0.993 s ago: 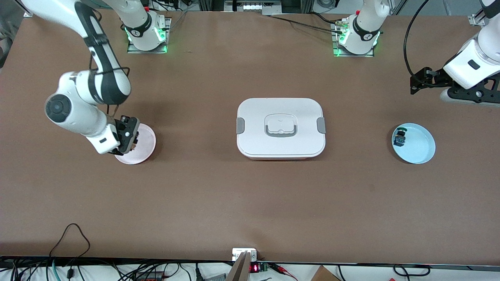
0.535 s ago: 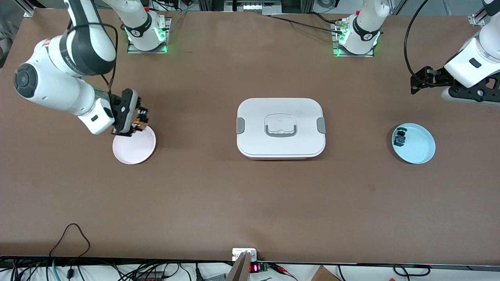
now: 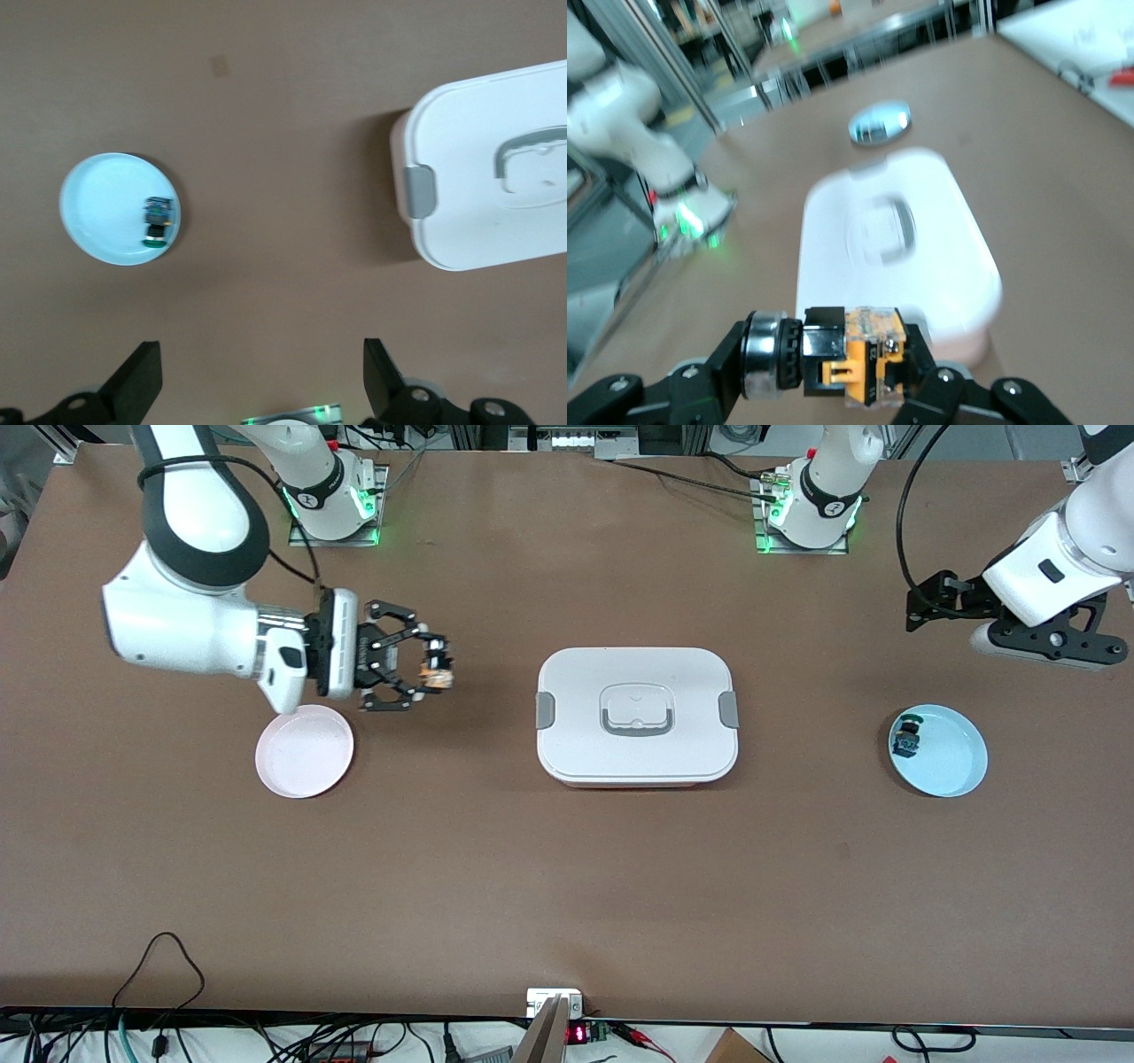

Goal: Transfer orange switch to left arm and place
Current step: 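Carry the switch above the box while the left gripper reaches toward it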

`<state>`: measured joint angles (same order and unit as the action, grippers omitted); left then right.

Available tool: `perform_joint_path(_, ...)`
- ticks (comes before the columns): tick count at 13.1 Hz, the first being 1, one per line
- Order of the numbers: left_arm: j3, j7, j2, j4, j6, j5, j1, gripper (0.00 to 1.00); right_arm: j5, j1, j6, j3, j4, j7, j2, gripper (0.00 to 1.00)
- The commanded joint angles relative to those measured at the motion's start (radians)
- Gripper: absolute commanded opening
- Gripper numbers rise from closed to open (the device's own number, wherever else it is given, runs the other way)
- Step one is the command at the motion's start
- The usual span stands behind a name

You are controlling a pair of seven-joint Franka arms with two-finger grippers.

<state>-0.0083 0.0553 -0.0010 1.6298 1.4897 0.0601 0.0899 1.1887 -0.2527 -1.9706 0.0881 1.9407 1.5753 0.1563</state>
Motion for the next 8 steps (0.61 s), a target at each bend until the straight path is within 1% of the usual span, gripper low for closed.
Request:
perform_joint_path(1, 0.004, 0.014, 0.019, -0.042, -0.054, 0.122, -0.01, 1.0, 0.248, -0.103, -0.089, -0.007, -0.017, 0.078, 0.019, 0.06)
perform_joint_path(2, 0.014, 0.015, 0.024, -0.039, -0.065, 0.247, -0.019, 1.0, 0.347, -0.15, -0.14, -0.007, -0.022, 0.11, 0.028, 0.06)
perform_joint_path(3, 0.014, 0.015, 0.033, -0.038, -0.077, 0.326, -0.025, 1.0, 0.436, -0.187, -0.163, -0.007, -0.043, 0.147, 0.057, 0.06)
perform_joint_path(4, 0.013, 0.014, 0.045, -0.039, -0.08, 0.413, -0.027, 1.0, 0.518, -0.216, -0.166, -0.007, -0.08, 0.185, 0.086, 0.06)
perform_joint_path(5, 0.016, 0.012, 0.049, -0.035, -0.083, 0.545, -0.029, 1.0, 0.593, -0.241, -0.168, -0.007, -0.106, 0.216, 0.104, 0.06)
perform_joint_path(6, 0.016, 0.015, 0.061, -0.024, -0.083, 0.66, -0.027, 1.0, 0.644, -0.264, -0.169, -0.008, -0.118, 0.223, 0.111, 0.06)
perform_joint_path(8, 0.004, 0.015, 0.104, -0.024, -0.069, 0.8, -0.013, 1.0, 0.712, -0.295, -0.204, -0.008, -0.14, 0.229, 0.118, 0.06)
